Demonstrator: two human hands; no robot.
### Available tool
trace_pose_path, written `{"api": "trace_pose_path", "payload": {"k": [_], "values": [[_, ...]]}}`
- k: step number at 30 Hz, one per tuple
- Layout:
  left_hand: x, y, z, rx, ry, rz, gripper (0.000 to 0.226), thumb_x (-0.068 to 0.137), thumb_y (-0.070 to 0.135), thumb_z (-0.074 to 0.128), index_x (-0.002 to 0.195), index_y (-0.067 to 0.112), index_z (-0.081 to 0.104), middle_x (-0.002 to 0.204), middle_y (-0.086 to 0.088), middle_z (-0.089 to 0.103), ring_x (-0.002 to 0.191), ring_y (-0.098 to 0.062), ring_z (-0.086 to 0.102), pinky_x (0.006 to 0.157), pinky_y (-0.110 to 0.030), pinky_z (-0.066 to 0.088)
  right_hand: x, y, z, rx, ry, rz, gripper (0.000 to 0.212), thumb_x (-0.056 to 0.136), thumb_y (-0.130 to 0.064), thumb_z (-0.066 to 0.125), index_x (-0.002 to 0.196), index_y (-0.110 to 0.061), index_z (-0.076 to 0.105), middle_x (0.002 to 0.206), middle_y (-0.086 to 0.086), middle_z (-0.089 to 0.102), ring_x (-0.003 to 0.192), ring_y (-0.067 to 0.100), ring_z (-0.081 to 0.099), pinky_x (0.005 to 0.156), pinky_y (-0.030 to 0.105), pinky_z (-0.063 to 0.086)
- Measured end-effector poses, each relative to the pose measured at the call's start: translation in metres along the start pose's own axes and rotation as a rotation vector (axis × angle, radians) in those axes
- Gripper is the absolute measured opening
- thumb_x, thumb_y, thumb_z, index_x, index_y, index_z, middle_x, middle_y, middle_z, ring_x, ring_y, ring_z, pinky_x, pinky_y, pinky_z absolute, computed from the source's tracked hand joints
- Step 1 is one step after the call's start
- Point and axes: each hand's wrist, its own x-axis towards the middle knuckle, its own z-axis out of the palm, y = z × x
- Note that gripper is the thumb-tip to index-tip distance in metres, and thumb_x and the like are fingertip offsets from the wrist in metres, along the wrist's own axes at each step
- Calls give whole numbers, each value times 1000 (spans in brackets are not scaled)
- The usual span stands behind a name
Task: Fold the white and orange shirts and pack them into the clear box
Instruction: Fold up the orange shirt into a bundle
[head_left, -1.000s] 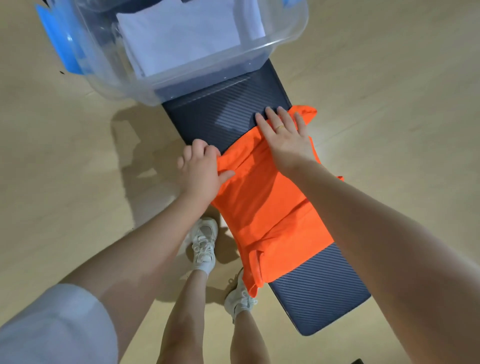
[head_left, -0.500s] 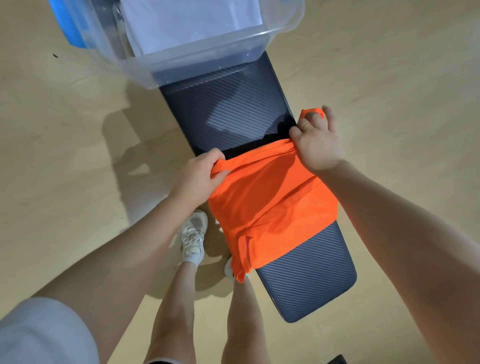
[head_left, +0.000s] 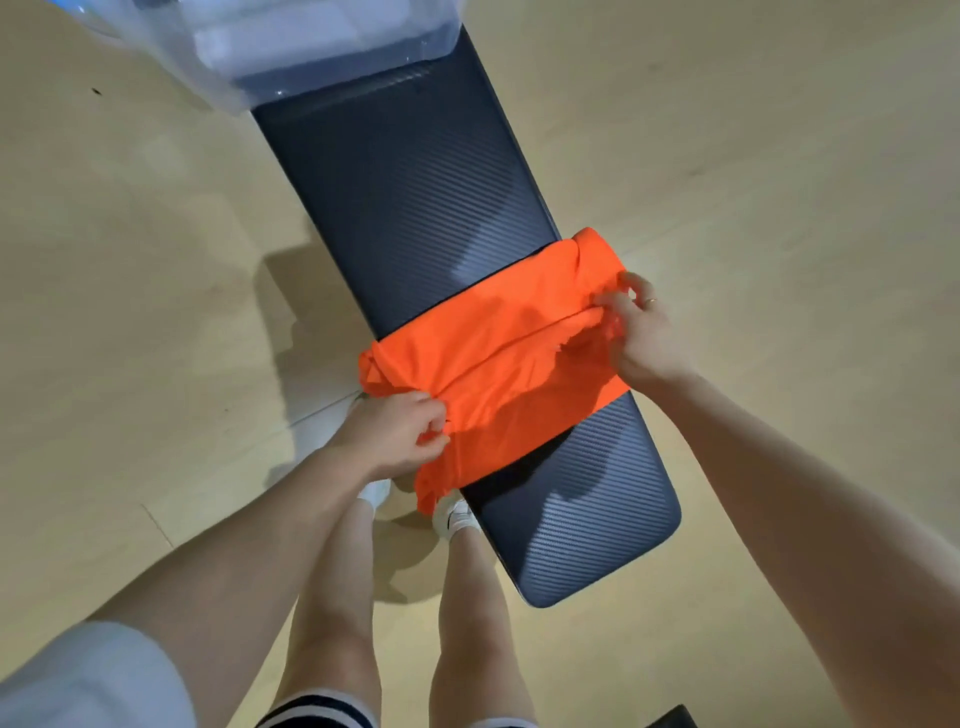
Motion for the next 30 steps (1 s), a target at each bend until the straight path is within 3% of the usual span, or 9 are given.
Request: {"api": "trace_pose_path", "payload": {"k": [3,7,10,15,18,23,25,27,30], "values": [[-1,7,1,2,338,86,35,82,37,36,77,12,61,73,-1,57,63,-25,59,50,-28,42,7,-2,3,384,225,198,38,87,-16,48,123,-4,50,140,16,37,122,24,44,99,22,32],[23,13,-13,37,605,-32,30,86,22,39,101,7,60,100,-12,59,90,-32,57,77,-41,48,27,-8,8,630,177,428,54,92,-36,51,136,-8,37,137,12,47,124,25,47,107,39,37],[44,17,-22,-1,606,-217,28,91,21,49,114,6,56,112,-15,55,101,-35,54,83,-45,44,49,-13,11,525,171,466,48,92,-43,46,128,-11,49,127,11,58,119,28,52,103,41,39],[64,18,-23,164,535,-256,29,94,32,48,102,7,61,97,-15,63,91,-36,55,76,-43,41,81,-16,0,400,134,472,39,89,-45,48,109,-14,62,113,10,65,110,29,56,97,40,43],[70,17,-23,148,508,-228,30,93,31,49,91,5,62,90,-16,65,90,-37,56,72,-43,40,89,-17,-6,535,137,406,16,87,-32,60,81,-17,60,84,5,62,82,23,57,76,30,45],[64,12,-32,31,507,-237,33,97,31,40,94,2,55,93,-18,62,87,-39,58,65,-41,38,86,-5,-5,881,307,514,31,89,-18,58,62,-22,43,61,-3,43,55,11,38,51,25,34],[60,10,-31,68,533,-215,39,95,37,35,96,3,55,94,-16,61,86,-38,57,66,-41,41,83,-3,0,808,340,528,25,91,-21,52,67,-23,46,66,-2,50,59,12,44,56,26,38],[55,11,-25,86,596,-176,47,88,42,33,104,4,55,103,-16,60,95,-38,57,76,-43,46,77,-6,6,519,371,561,13,94,-28,43,93,-23,56,100,6,62,91,23,58,84,34,45],[57,17,-10,161,648,-123,59,88,42,37,131,1,40,137,-19,45,126,-35,43,102,-48,37,53,-24,17,11,434,285,51,96,-36,34,141,-12,35,149,14,33,139,29,27,115,43,13]]}}
